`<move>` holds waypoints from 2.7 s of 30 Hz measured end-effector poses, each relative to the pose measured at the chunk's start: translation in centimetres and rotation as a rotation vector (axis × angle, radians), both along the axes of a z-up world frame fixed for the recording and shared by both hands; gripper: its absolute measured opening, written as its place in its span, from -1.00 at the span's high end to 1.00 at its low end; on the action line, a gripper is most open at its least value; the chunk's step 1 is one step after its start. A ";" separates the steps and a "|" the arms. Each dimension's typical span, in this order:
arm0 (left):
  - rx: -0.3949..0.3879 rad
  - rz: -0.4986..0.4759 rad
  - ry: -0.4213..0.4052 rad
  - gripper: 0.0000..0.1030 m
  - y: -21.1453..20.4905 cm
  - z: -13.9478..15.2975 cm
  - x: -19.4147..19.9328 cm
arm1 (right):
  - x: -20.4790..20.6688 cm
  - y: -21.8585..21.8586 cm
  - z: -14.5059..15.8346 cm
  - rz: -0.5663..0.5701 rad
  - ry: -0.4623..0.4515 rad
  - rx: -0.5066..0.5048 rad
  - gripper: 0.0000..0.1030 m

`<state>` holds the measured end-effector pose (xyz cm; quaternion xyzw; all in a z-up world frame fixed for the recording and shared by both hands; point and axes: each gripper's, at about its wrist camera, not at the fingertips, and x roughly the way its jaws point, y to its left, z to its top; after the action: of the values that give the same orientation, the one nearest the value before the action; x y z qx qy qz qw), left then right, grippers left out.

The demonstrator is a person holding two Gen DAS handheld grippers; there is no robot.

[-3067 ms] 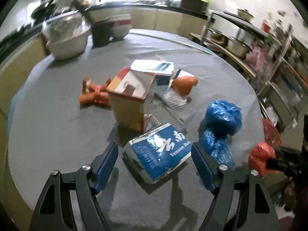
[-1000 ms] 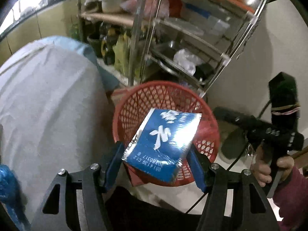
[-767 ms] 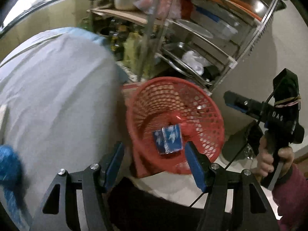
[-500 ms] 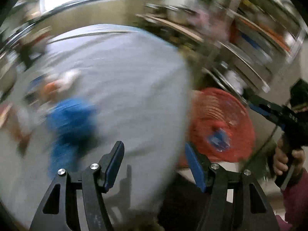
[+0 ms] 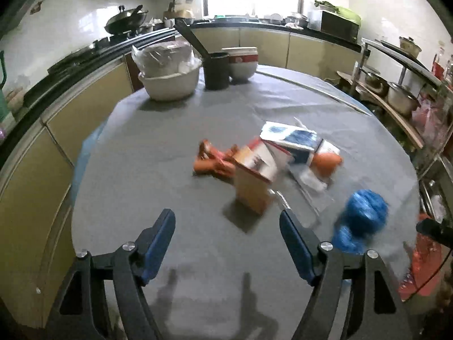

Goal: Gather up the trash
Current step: 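Grasp the small cardboard box with the left gripper while the right grasps the blue bag, then carry the box and blue bag to the red basket and release both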

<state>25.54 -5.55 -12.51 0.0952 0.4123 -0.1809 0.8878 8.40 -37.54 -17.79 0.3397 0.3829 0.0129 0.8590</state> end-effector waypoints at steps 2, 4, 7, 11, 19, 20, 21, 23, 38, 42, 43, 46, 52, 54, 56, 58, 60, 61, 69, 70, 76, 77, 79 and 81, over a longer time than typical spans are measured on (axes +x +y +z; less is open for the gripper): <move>-0.013 -0.014 0.014 -0.50 -0.5 -0.6 1.3 | 2.0 1.1 -0.3 0.012 0.025 0.008 -0.34; -0.036 -0.033 0.036 -0.50 -0.3 -1.4 2.4 | 3.6 1.9 -0.5 0.016 0.043 0.018 -0.34; -0.052 -0.085 0.047 -0.50 -1.9 -2.4 2.9 | 5.8 2.9 -0.9 0.001 0.075 0.023 -0.34; -0.040 -0.144 0.014 -0.50 -3.3 -3.2 3.2 | 7.6 3.2 -1.5 -0.016 0.111 0.054 -0.34; -0.056 -0.169 -0.011 -0.50 -3.5 -3.7 5.2 | 9.7 4.2 -2.4 -0.036 0.142 0.106 -0.34; -0.066 -0.178 -0.015 -0.49 -3.5 -3.6 5.3 | 9.8 4.3 -2.4 -0.036 0.142 0.125 -0.34; -0.078 -0.188 -0.018 -0.49 -3.4 -3.5 5.3 | 9.8 4.4 -2.3 -0.032 0.134 0.153 -0.34; -0.105 -0.203 -0.009 -0.47 -3.3 -3.5 5.5 | 9.8 4.8 -2.0 -0.029 0.119 0.163 -0.34; -0.217 -0.190 0.036 -0.01 -1.0 -2.6 3.4 | 9.4 5.7 -1.8 -0.006 0.060 0.114 0.22; -0.242 -0.172 -0.001 -0.01 0.6 -1.2 1.4 | 8.6 5.5 -1.2 0.024 0.052 0.081 0.25; -0.248 -0.168 -0.001 -0.01 1.0 -1.0 0.9 | 8.4 5.4 -1.4 0.031 0.062 0.110 0.21; -0.280 -0.181 0.012 -0.01 1.9 -0.7 -0.9 | 7.7 4.8 -1.7 0.016 0.076 0.166 -0.43; -0.398 -0.165 0.117 -0.01 3.8 -1.5 -2.3 | 7.3 5.0 -1.6 0.017 0.078 0.210 -0.48; -0.409 -0.142 0.125 -0.01 4.2 -1.7 -2.5 | 7.5 5.7 -1.7 0.027 0.087 0.190 -0.48; -0.397 -0.119 0.113 -0.01 4.5 -1.7 -2.9 | 8.1 6.5 -2.1 0.036 0.112 0.163 -0.48; -0.369 -0.099 0.095 -0.01 4.4 -1.6 -3.5 | 8.5 7.1 -2.7 0.035 0.136 0.143 -0.48; -0.330 -0.079 0.082 -0.01 4.1 -1.6 -4.0 | 9.0 7.8 -3.5 0.038 0.170 0.128 -0.49; -0.309 -0.071 0.074 -0.01 3.9 -1.6 -4.3 | 9.1 7.9 -3.6 0.035 0.157 0.124 -0.49; -0.263 -0.076 0.069 -0.02 2.2 -1.4 -5.7 | 9.0 8.7 -3.5 0.048 0.101 0.016 -0.25; -0.249 -0.076 0.068 -0.02 1.9 -1.4 -5.8 | 8.8 8.6 -3.4 0.045 0.090 0.019 -0.24; -0.230 -0.094 0.055 -0.02 0.6 -0.4 -6.8 | 6.3 6.9 -2.1 0.016 0.001 -0.021 -0.24; -0.221 -0.100 0.049 -0.02 0.1 -0.2 -7.0 | 5.8 6.5 -1.7 0.010 -0.012 -0.036 -0.24; -0.211 -0.115 0.038 -0.02 -0.6 0.2 -7.4 | 4.8 5.7 -0.9 0.003 -0.037 -0.050 -0.24; -0.203 -0.132 0.038 -0.02 -1.4 0.4 -7.7 | 3.6 4.7 -0.3 -0.011 -0.058 -0.058 -0.24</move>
<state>17.83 -6.97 -12.13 0.0281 0.4017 -0.2815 0.8710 11.99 -32.79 -18.04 0.3163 0.3560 0.0068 0.8793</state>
